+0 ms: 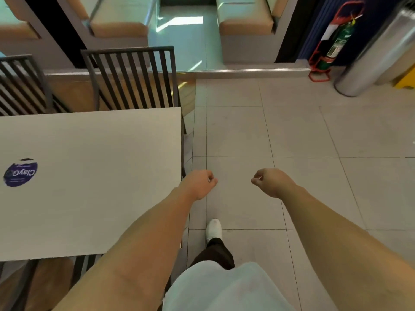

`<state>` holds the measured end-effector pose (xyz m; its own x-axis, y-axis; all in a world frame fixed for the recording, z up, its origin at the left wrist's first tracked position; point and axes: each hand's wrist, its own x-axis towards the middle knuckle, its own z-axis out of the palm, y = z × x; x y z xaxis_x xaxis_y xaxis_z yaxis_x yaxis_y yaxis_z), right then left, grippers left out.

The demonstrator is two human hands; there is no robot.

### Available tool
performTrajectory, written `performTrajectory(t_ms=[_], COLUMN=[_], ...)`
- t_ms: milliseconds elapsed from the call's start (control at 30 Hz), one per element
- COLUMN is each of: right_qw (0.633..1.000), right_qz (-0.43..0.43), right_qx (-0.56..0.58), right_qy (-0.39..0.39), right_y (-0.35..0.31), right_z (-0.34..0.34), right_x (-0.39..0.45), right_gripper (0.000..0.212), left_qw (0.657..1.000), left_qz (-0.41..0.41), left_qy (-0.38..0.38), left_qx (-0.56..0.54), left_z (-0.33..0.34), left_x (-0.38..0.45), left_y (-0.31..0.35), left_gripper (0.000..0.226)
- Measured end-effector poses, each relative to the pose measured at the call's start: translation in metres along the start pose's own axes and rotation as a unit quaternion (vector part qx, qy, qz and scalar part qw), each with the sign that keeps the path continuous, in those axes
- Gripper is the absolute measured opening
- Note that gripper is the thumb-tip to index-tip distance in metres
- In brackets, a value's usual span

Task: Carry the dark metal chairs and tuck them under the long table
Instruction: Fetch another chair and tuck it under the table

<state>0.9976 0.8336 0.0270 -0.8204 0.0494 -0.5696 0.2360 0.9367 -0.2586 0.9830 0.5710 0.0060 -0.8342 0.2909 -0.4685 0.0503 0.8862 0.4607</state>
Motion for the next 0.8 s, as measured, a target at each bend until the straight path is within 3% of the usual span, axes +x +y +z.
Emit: performTrajectory(t_ms=[367,800], right_qw=[0.999,0.984], right_qz=[-0.023,-0.122], right_qx=[0.022,-0.113], right_qy=[-0.006,-0.067], right_y=[-0.02,-0.037], right_z=[-0.145,-0.326], right_x=[0.2,0.483], right_gripper=[0.034,0.04], left_qw=[0.999,0.981], left_qz=[-0.043,-0.163], left_qy=[-0.022,0.023], left_qx=[0.007,-0.101], left_z=[-0.128,-0.239], left_x=[0.192,0.424], left_y=[0.033,0.079], left_gripper=[0.042,0.035])
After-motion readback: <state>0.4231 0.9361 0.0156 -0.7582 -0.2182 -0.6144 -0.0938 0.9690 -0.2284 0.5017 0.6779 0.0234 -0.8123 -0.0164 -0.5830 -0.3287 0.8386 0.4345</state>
